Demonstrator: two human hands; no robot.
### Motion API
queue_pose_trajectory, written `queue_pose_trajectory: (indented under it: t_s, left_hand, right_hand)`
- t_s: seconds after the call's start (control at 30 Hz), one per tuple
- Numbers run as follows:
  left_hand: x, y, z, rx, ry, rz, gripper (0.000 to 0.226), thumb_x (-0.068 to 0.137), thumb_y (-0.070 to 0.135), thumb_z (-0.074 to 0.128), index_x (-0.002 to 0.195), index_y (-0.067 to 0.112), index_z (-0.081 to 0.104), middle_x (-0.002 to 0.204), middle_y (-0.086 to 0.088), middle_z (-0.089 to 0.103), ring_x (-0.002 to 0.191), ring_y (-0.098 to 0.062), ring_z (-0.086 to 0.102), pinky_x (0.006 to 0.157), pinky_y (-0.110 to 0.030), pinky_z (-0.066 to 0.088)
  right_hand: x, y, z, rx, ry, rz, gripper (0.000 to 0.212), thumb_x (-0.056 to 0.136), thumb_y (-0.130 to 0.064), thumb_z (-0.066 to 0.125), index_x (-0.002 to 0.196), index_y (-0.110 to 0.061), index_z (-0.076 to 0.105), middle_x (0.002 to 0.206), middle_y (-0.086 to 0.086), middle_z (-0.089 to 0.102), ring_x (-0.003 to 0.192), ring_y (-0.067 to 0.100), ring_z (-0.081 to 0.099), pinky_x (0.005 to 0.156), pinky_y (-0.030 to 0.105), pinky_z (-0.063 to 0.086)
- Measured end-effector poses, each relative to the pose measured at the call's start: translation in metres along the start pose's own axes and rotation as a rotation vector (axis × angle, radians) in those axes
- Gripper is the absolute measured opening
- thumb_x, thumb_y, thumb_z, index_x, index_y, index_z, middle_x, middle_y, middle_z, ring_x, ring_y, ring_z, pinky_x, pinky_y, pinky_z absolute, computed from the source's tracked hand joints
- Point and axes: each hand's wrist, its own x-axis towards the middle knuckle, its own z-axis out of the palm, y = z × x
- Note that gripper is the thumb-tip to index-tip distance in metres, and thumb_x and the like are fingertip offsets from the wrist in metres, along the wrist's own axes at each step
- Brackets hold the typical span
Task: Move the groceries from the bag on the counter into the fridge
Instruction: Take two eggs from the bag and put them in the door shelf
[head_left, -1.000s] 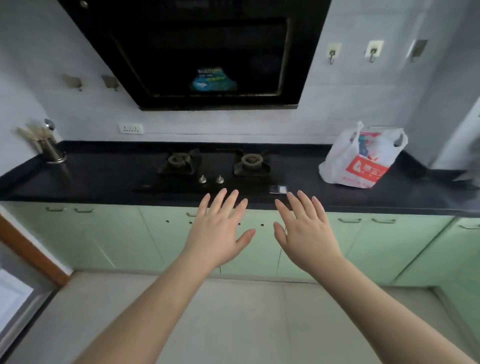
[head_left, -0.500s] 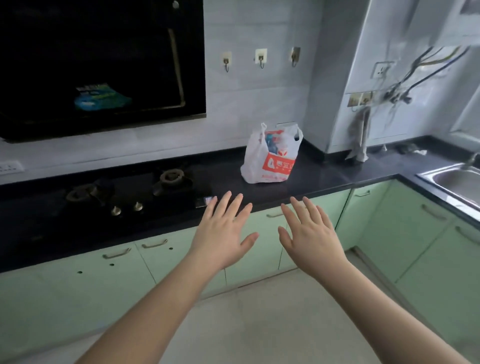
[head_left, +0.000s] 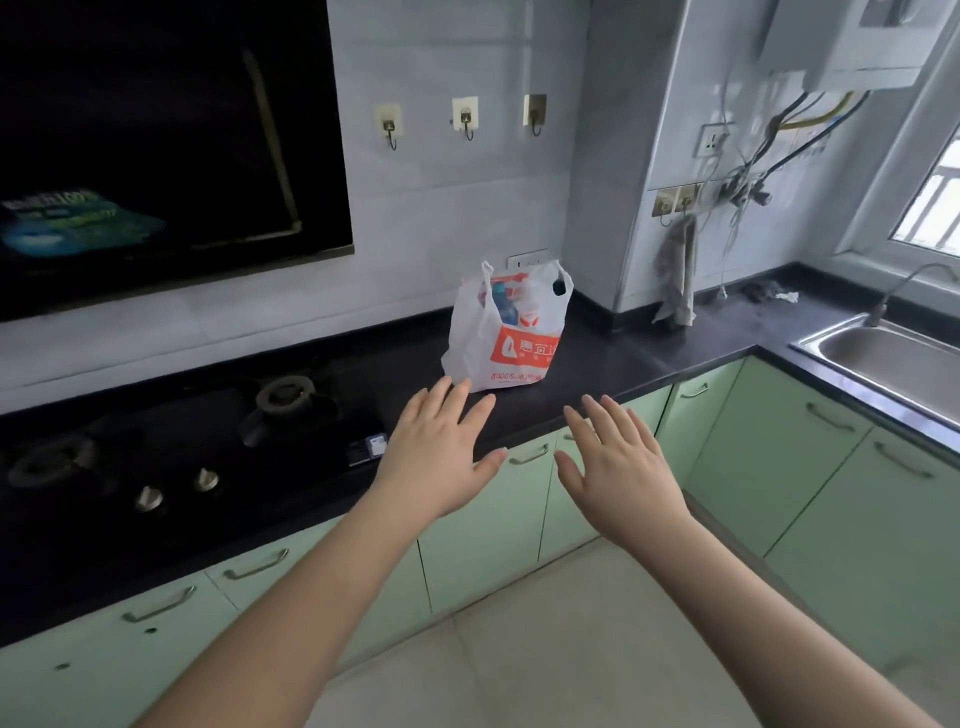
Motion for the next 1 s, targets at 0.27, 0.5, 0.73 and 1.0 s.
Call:
queue_pose_trajectory:
  t_s: [0.27,0.5,0.73,1.0]
  left_hand:
    - [0.082,0.014,0.036,-0.021,-0.039,0.045,0.069,0.096,0.062,0.025,0.154,0.026,0.015,0.162,-0.007,0.012,0.149,-0.026,0.003,0.118,-0.042,0.011]
    - [0.192,0.033,0.057,-0.013,-0.031,-0.049,0.069,0.095,0.063,0.026,0.153,0.027,0.017,0.163,-0.003,0.013,0.149,-0.024,0.003,0.120,-0.044,0.009]
    - [0.242,0.047,0.067,-0.007,-0.029,-0.084,0.069,0.096,0.062,0.028,0.154,0.026,0.015,0.163,-0.002,0.013,0.149,-0.022,0.005,0.119,-0.043,0.004]
    - [0.287,0.017,0.086,-0.002,-0.015,-0.137,0.066,0.096,0.060,0.033,0.151,0.025,0.021,0.161,-0.002,0.017,0.149,-0.022,0.007,0.119,-0.043,0.007]
  right_hand:
    - [0.057,0.050,0.027,-0.004,0.018,0.021,0.061,0.092,-0.047,0.031,0.137,-0.013,0.053,0.141,0.010,0.054,0.137,0.031,0.042,0.114,0.046,0.026]
    - [0.132,0.122,0.055,0.028,-0.019,-0.022,0.059,0.092,-0.045,0.033,0.136,-0.011,0.055,0.140,0.012,0.055,0.135,0.032,0.045,0.113,0.047,0.030]
    - [0.195,0.154,0.077,0.045,-0.084,-0.120,0.062,0.092,-0.046,0.029,0.137,-0.011,0.054,0.140,0.011,0.055,0.134,0.031,0.047,0.112,0.046,0.036]
    - [0.261,0.150,0.109,0.099,-0.130,-0.207,0.064,0.093,-0.048,0.023,0.144,-0.016,0.044,0.151,0.008,0.042,0.143,0.028,0.034,0.117,0.041,0.019]
